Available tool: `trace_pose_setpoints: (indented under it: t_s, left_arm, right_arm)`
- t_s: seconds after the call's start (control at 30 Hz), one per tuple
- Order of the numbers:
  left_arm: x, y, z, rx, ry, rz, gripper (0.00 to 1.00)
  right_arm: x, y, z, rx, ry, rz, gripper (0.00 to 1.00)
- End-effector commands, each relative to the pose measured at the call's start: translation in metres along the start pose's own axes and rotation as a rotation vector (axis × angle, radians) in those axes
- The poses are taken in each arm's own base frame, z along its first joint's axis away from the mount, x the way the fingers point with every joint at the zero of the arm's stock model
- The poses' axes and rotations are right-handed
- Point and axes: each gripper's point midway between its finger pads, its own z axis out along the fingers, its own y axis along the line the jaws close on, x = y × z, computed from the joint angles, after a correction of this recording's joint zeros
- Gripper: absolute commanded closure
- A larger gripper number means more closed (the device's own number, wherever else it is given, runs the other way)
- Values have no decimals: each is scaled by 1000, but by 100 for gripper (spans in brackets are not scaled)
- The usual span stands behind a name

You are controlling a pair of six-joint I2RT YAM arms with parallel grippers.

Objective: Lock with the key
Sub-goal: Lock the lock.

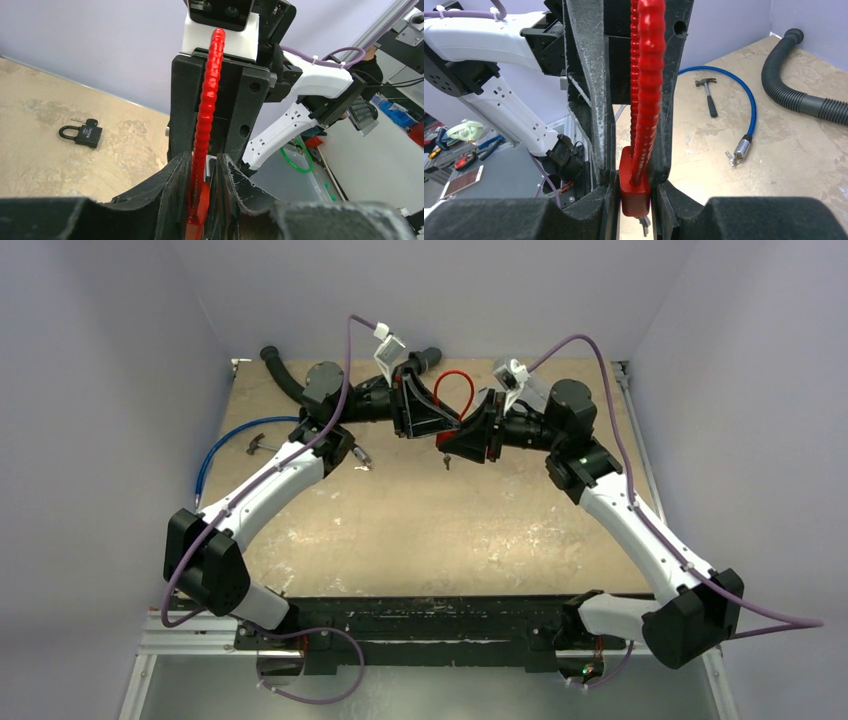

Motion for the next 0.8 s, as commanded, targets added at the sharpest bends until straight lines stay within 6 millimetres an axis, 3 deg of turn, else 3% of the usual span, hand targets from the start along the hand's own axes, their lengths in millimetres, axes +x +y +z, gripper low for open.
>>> trace_pose_setpoints:
  t_s: [0.0, 0.13, 0.27, 0.37, 0.4, 0.47, 0.57, 0.63, 0.77]
  left_arm:
    - [-3, -4, 1, 15, -15, 23, 73]
    - [2, 1, 0, 1, 0, 10, 74]
    - [-1, 1, 1, 3, -2, 14, 97]
    - [-3, 0, 1, 2, 1, 18, 100]
    - [-5, 0, 1, 0, -4, 19, 100]
    - [-16, 4, -3, -19, -28, 34, 100]
    - [-49, 12, -14, -56, -106, 42, 100]
    - [-69, 12, -18, -56, -149, 56, 100]
    - [-91, 7, -16, -54, -201, 66, 100]
  right_arm:
    - [-29, 14, 3, -50, -53, -76, 100]
    - [-31, 14, 5, -59, -51, -74, 100]
    - [-32, 15, 5, -65, -49, -72, 100]
    - [-34, 16, 5, -69, -50, -66, 100]
    - [-35, 18, 5, -80, -53, -64, 91]
    - [-40, 13, 3, -54, -60, -51, 63]
    - [-48, 3, -2, -7, -74, -31, 37]
    - [-53, -4, -6, 18, -91, -18, 33]
    - [-60, -13, -7, 47, -128, -5, 27]
